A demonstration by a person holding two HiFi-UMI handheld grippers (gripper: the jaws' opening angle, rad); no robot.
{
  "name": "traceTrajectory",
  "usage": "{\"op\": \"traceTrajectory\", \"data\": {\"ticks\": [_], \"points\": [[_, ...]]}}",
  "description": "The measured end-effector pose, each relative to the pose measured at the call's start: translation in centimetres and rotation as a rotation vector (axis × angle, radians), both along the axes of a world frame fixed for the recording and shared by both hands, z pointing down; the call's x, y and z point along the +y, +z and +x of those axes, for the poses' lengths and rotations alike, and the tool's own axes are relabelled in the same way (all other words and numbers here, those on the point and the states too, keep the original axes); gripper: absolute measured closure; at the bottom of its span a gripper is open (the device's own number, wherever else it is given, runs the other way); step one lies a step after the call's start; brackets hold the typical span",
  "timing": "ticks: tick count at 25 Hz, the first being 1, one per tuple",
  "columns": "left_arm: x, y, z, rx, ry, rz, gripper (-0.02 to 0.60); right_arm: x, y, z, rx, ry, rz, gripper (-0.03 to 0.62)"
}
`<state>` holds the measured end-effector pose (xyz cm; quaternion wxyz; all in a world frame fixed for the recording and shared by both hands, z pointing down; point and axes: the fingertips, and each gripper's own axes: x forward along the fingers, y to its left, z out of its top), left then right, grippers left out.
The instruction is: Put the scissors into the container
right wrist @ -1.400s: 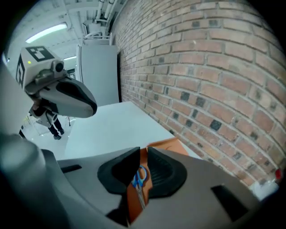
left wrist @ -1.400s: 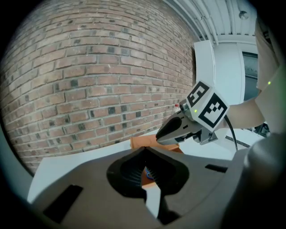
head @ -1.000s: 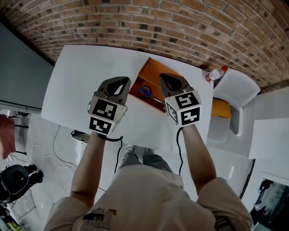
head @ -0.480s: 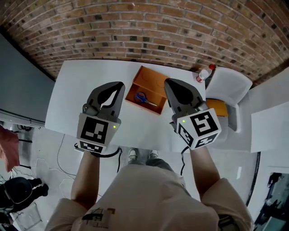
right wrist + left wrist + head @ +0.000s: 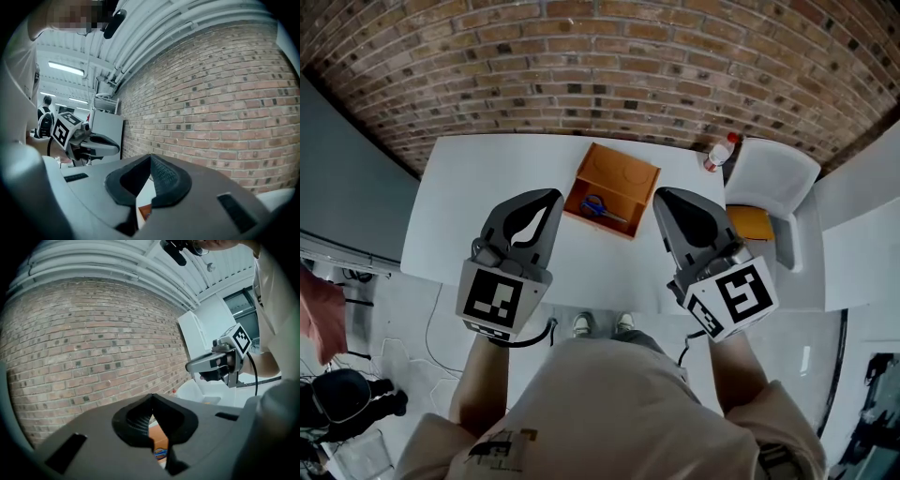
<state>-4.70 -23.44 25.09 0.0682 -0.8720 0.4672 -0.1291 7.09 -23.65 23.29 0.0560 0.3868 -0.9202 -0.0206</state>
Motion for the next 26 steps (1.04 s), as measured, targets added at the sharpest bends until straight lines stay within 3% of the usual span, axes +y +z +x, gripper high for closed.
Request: {"op": "traceTrajectory", "data": {"ticks": [4, 13, 26], "points": [[1.2, -0.1, -0.1, 0.018, 0.004, 0.034, 0.574, 1.5, -0.5, -0.2, -0.022, -0.029, -0.002, 0.586], [3.0, 1.9, 0.4, 0.017, 0.026, -0.016, 0.574, 3.5, -0.3, 0.4, 0.004, -0.003, 0.013, 0.586], [3.1, 1.9, 0.0, 0.008, 0.050, -0.004, 0.574, 3.8, 0.8, -1.1, 0.037, -0.007, 0.011, 0.586]]}}
